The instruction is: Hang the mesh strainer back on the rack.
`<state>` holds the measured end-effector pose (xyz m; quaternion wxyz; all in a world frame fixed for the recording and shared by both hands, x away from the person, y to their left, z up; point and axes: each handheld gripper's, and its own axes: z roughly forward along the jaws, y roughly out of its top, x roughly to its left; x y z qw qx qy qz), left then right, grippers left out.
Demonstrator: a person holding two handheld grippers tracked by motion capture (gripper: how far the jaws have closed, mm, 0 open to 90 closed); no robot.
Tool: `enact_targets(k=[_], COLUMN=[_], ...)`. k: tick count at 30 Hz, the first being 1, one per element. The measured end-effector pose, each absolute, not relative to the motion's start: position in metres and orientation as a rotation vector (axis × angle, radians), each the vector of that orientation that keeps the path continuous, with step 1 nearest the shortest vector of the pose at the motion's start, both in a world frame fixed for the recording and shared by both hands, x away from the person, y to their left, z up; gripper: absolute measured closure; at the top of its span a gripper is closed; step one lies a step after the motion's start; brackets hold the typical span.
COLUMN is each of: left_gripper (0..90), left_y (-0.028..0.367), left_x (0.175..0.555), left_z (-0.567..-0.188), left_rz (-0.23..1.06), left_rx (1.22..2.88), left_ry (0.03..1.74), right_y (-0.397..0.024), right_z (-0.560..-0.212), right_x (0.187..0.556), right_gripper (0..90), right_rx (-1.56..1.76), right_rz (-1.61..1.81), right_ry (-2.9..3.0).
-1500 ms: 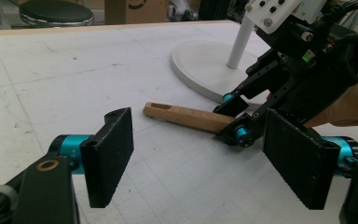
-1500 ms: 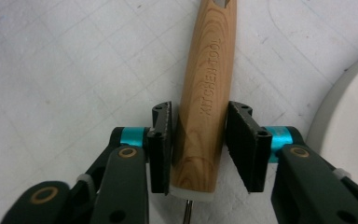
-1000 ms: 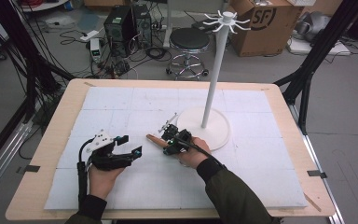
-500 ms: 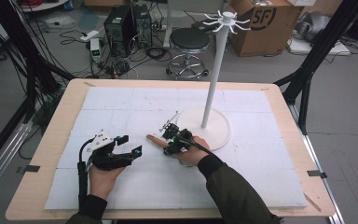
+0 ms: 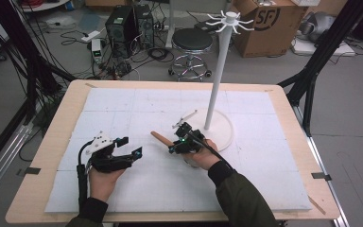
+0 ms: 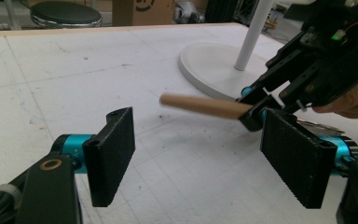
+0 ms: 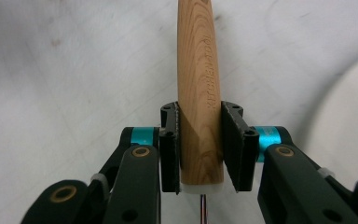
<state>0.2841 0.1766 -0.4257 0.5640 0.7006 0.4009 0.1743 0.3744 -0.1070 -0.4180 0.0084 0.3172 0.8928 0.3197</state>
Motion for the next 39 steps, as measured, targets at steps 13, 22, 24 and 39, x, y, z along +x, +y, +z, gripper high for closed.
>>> enact_targets(k=[13, 22, 24, 39], left_gripper=[26.9, 27.0, 27.0, 27.0], left_y=[0.175, 0.175, 0.175, 0.172], left_x=[0.284, 0.285, 0.285, 0.285], left_z=[-0.426, -0.426, -0.426, -0.427], left_rz=[0.413, 0.417, 0.417, 0.408], left_rx=[1.659, 1.661, 1.66, 1.663], left_ry=[0.946, 0.946, 0.947, 0.947], right_y=[-0.151, -0.182, -0.185, -0.234], right_z=[-0.386, -0.358, -0.355, -0.313], right_x=[0.369, 0.359, 0.358, 0.338], right_gripper=[70.8, 70.8, 70.7, 70.7], right_rx=[1.01, 0.99, 0.985, 0.931], right_rz=[1.32, 1.541, 1.564, 1.845], right_ry=[2.58, 2.386, 2.375, 1.991])
